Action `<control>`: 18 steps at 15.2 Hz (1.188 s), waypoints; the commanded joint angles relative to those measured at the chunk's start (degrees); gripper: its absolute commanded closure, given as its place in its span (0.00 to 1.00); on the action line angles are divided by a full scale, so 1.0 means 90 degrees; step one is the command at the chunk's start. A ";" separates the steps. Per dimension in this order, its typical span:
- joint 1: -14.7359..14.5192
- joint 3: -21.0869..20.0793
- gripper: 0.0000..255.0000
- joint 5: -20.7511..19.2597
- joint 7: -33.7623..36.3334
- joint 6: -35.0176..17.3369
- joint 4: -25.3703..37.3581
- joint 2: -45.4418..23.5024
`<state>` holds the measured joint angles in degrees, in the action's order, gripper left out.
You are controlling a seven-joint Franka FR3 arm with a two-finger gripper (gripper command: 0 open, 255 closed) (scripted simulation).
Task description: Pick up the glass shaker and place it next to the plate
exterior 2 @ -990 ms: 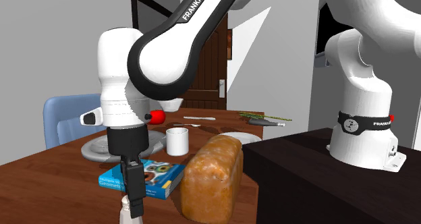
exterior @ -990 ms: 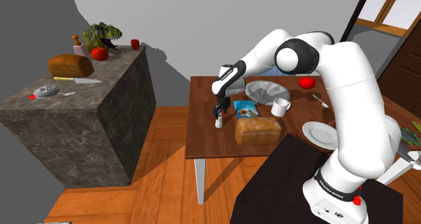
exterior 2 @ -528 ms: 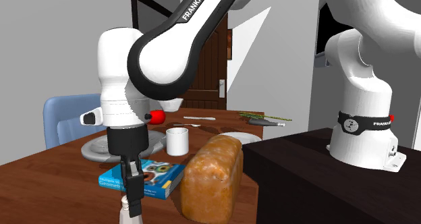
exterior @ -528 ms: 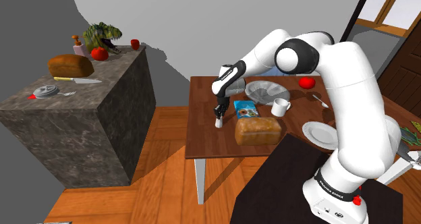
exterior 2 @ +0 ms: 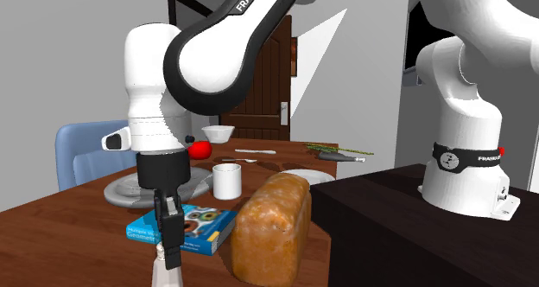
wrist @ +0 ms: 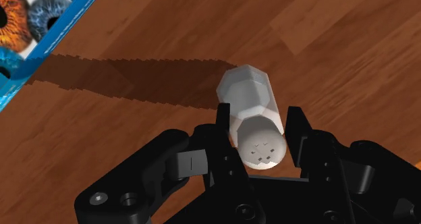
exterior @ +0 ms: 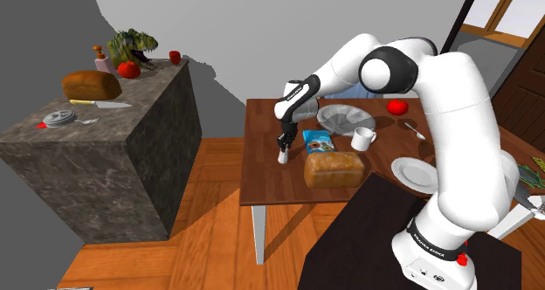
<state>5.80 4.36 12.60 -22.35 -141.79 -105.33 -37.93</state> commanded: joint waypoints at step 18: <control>-0.0095 0.0169 1.00 -0.0238 0.0225 0.1114 -0.0037 0.1159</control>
<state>5.02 5.81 10.60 -20.51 -132.50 -105.80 -28.09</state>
